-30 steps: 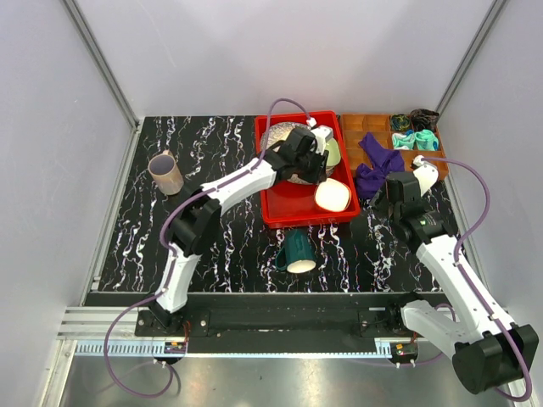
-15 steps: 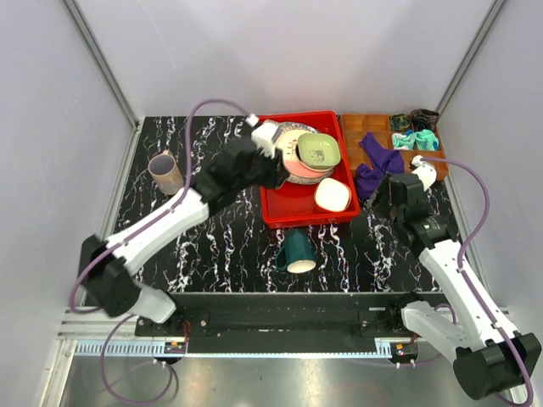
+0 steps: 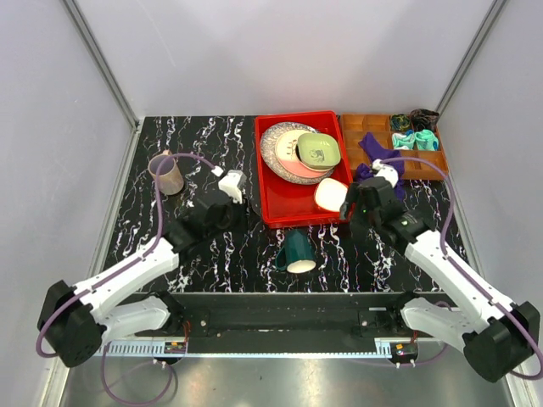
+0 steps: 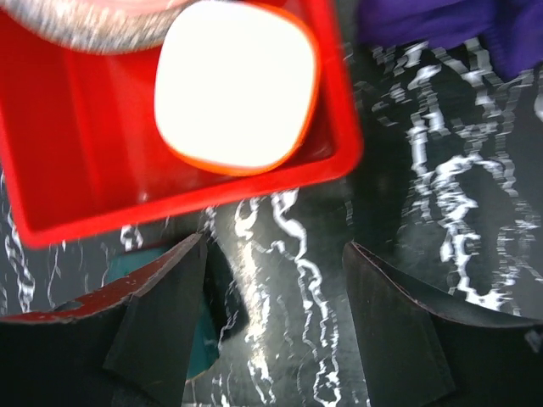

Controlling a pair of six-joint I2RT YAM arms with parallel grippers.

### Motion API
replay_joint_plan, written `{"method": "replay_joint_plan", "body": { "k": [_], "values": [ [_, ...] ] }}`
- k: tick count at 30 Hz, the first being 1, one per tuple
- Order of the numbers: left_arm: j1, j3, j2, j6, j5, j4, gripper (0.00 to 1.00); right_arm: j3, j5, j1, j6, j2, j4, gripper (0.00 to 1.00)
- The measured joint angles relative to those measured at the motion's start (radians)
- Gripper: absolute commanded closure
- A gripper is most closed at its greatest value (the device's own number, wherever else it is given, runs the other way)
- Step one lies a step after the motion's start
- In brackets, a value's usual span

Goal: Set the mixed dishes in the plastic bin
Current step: Pick up the cup at the center of the board.

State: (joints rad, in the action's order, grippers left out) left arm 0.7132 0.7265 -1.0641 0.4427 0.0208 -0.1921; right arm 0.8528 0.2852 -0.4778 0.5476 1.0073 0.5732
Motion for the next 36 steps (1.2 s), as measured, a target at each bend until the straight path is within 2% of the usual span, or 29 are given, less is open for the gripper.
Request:
{"method": "replay_joint_plan", "body": {
  "k": [9, 19, 24, 36],
  "values": [
    [0.0, -0.08, 0.052, 0.045, 0.021, 0.047, 0.63, 0.006, 0.018, -0.22, 0.053, 0.087, 0.0, 0.26],
    [0.0, -0.155, 0.052, 0.078, 0.016, 0.075, 0.63, 0.007, 0.104, -0.547, 0.156, 0.225, 0.0, 0.26],
    [0.0, -0.161, 0.056, 0.082, 0.016, 0.09, 0.63, 0.006, 0.167, -0.604, 0.209, 0.233, -0.001, 0.26],
    [0.0, -0.172, 0.054, 0.089, 0.005, 0.119, 0.64, -0.064, 0.221, -0.63, 0.247, 0.186, -0.001, 0.25]
  ]
}}
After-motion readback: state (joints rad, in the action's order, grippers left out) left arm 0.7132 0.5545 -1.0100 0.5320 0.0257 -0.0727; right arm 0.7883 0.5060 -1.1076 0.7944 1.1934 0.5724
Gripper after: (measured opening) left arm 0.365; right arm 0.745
